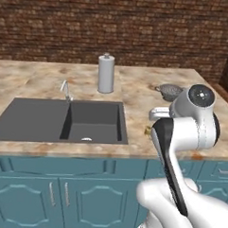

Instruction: Pick the candle and candle from the dining table and place them in the open cabinet. Close the cabinet after placing the objects.

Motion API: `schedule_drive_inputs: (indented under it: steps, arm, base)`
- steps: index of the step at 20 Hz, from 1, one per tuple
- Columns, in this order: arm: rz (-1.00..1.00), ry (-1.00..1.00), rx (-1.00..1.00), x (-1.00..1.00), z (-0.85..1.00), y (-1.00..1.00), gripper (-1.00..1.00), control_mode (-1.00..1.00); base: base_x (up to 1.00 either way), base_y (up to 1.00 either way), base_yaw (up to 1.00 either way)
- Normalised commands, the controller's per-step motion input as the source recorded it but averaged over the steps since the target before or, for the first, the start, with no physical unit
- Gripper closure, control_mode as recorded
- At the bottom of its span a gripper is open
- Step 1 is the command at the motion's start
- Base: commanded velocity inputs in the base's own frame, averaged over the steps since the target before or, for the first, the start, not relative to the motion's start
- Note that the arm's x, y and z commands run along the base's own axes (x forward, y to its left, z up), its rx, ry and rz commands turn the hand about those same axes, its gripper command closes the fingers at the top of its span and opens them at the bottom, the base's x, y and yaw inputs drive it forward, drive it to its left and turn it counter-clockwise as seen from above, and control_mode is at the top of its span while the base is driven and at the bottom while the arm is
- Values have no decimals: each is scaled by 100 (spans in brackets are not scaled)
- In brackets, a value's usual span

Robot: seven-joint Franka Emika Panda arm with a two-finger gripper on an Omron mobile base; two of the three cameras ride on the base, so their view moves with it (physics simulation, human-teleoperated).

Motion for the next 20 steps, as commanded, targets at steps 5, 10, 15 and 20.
schedule_drive_inputs:
  steps: [5, 10, 15, 20]
  arm:
    - [0, 0, 0, 0, 0, 0, -100, 100]
    - [0, 0, 0, 0, 0, 0, -100, 100]
    - [0, 0, 0, 0, 0, 0, -100, 100]
    - [0, 0, 0, 0, 0, 0, -100, 100]
  base:
    - [41, 25, -22]
    - [41, 27, -20]
    - [31, 26, -16]
    - [19, 25, -14]
